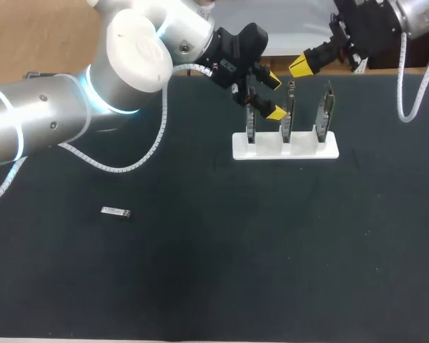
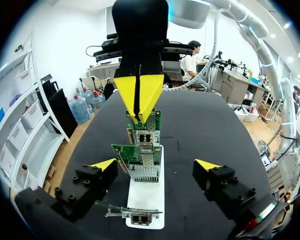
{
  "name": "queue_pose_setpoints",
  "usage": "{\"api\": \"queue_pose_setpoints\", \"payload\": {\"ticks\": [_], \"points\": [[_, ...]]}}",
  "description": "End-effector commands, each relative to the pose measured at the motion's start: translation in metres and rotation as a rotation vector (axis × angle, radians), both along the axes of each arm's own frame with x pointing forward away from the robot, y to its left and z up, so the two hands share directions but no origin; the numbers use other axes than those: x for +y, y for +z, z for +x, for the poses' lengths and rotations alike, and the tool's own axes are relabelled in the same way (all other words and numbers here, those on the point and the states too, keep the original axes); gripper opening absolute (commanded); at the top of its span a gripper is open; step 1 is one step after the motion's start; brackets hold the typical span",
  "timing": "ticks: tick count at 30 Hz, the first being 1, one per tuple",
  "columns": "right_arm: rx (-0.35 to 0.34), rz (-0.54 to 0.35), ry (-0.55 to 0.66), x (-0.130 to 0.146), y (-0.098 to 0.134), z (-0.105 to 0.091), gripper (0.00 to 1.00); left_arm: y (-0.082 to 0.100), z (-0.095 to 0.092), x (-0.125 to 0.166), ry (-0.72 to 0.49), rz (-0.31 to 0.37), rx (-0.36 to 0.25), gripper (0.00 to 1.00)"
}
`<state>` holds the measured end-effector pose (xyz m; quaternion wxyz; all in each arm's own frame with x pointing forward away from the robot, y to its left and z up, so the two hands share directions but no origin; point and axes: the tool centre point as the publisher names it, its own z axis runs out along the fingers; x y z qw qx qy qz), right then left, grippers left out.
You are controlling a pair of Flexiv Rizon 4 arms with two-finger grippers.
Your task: Pick up the optical module with the left hand, and insert it into the network port with the right hand.
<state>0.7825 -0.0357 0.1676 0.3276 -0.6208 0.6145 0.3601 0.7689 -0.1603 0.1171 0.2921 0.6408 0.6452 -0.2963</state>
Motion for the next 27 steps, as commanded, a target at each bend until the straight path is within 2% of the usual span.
{"api": "queue_pose_setpoints", "payload": {"ticks": [1,27], "points": [[0.006,0.001,0.003,0.002,-0.004,0.002,0.0,0.0,0.002,-0.001,-0.002,0.005,0.003,1.0],[0.072,-0.024,0.01,0.0,-0.025,0.0,0.0,0.0,0.002,-0.001,-0.002,0.005,0.003,1.0]]}}
